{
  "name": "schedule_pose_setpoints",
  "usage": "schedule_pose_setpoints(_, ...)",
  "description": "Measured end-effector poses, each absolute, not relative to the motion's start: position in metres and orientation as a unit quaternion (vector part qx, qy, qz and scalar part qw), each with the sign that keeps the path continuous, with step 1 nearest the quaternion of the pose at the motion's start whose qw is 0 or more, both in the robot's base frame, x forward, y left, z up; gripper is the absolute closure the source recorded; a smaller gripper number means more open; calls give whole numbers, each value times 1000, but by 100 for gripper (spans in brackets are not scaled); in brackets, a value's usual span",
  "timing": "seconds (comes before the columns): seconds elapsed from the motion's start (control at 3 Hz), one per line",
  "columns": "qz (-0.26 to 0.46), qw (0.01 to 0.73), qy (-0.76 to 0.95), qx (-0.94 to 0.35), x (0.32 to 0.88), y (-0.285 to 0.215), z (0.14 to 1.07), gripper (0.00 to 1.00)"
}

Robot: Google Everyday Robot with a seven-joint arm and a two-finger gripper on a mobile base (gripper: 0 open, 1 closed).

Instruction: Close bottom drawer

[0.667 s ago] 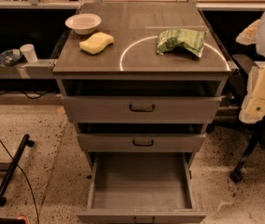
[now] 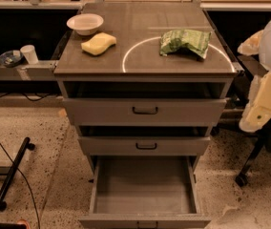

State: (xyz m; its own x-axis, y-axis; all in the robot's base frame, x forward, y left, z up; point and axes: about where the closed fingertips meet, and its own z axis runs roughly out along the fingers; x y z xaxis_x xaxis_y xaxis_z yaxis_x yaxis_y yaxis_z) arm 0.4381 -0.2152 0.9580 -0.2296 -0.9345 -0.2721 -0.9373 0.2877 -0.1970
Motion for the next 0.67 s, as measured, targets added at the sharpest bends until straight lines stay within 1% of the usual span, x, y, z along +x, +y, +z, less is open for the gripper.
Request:
schedule_pose_setpoints(0.33,109,193,792,-569,434,-222,876,0)
schedule_pose_setpoints(0.67,228,233,797,-509,408,-215,782,0)
